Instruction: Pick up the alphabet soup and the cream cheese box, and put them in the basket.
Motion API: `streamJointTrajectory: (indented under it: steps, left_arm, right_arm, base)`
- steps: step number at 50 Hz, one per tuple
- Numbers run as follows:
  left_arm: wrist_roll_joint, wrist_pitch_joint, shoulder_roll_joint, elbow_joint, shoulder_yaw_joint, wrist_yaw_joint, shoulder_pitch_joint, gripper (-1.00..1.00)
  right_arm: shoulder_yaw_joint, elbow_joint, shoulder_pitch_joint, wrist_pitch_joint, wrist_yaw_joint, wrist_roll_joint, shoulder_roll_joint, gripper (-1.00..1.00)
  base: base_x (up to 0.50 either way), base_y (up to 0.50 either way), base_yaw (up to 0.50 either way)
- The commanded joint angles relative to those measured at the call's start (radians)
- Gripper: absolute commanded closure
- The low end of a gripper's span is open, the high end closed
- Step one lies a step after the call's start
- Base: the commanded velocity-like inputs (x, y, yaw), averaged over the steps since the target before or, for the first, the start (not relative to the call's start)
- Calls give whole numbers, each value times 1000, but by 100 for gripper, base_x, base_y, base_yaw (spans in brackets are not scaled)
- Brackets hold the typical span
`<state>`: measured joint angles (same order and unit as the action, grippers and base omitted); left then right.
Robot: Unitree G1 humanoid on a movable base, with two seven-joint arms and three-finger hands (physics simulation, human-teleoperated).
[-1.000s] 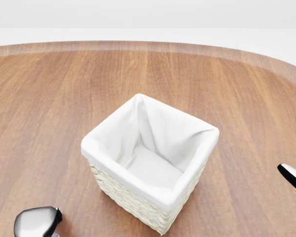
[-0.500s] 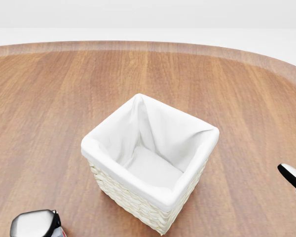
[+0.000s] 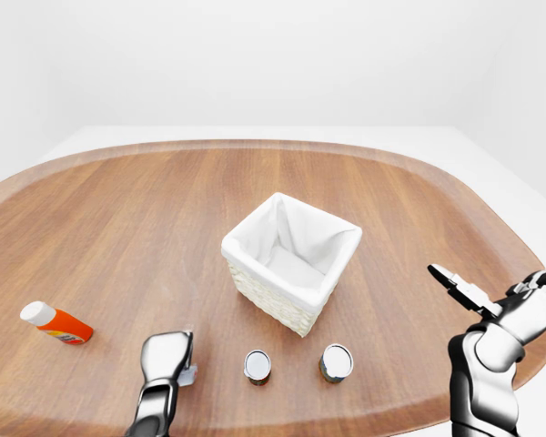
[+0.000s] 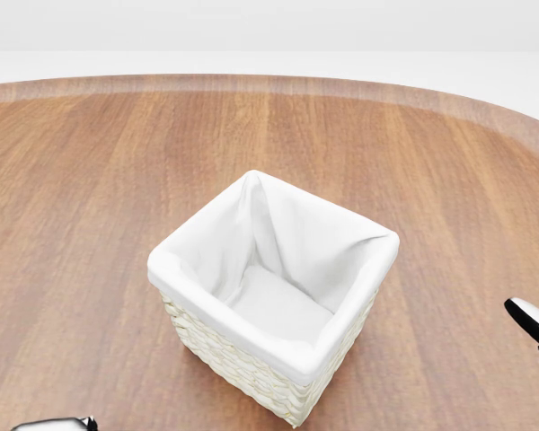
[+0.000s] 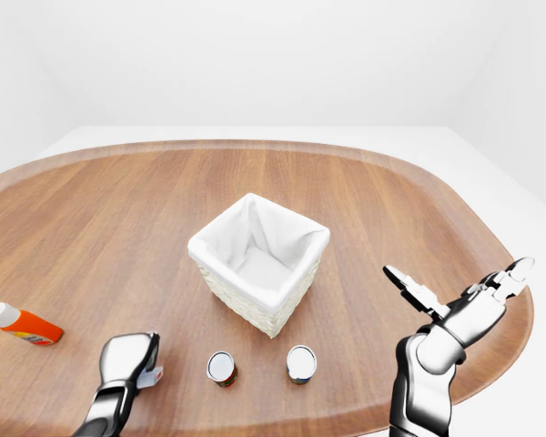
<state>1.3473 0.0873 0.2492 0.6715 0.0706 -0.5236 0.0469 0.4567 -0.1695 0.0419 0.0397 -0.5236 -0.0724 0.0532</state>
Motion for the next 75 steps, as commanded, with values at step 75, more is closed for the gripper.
streamJointTrajectory:
  steps: [75]
  left_arm:
    - [466, 0, -222, -958, 53, 519, -65, 100]
  right_arm:
    - [-1, 6, -3, -3, 0, 3, 2, -100]
  base:
    - [0, 0, 0]
